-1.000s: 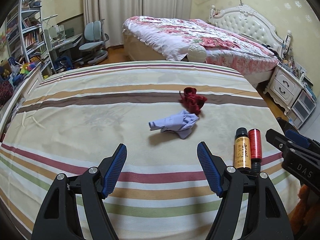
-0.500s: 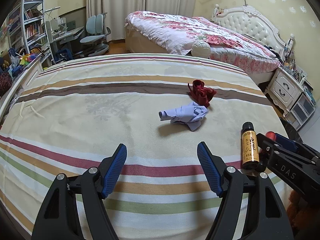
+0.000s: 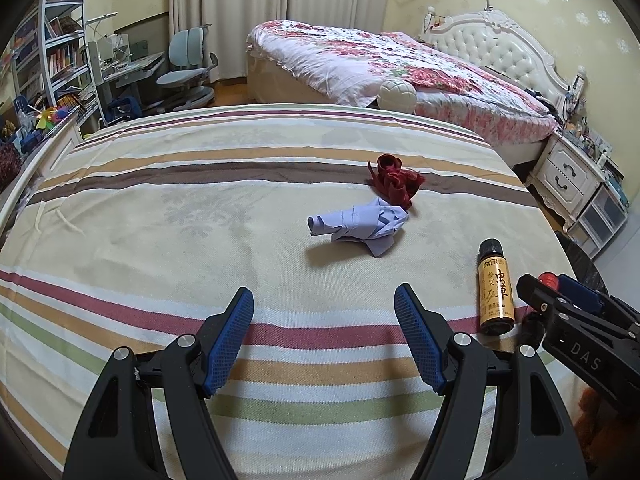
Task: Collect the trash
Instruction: 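Grasp the red cylinder with the right gripper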
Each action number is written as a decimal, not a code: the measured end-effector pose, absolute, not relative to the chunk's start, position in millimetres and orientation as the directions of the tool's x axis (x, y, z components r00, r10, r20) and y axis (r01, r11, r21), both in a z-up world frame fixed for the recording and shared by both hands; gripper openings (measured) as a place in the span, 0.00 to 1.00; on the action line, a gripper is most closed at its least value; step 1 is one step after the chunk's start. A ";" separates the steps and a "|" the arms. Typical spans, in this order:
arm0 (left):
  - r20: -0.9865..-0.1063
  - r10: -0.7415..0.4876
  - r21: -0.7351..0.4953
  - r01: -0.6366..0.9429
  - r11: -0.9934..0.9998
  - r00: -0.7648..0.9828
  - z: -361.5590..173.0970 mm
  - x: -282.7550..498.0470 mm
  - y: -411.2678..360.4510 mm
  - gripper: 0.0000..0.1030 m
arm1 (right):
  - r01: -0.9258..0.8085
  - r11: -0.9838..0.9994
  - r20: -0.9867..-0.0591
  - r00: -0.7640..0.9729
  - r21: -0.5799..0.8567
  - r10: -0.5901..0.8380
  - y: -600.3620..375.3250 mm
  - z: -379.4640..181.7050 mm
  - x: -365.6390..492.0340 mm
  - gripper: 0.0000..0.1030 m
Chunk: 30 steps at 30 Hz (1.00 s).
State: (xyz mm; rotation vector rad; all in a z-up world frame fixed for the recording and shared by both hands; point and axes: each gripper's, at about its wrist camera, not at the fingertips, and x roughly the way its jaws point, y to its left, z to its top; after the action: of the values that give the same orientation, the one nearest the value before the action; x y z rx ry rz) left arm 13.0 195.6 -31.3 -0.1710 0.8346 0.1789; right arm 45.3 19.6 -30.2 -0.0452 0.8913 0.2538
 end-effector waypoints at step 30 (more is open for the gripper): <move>-0.731 0.050 -0.109 -0.189 0.976 0.680 -26.1 2.2 191.5 0.69 | -0.235 0.970 -0.798 0.572 0.061 0.189 9.5 -35.1 28.8 0.37</move>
State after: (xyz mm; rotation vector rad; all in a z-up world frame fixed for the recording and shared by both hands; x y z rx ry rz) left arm 2.2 191.5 -26.1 -0.1818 0.8130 0.1352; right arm 28.8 9.5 -35.0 -0.0536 0.9285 0.2492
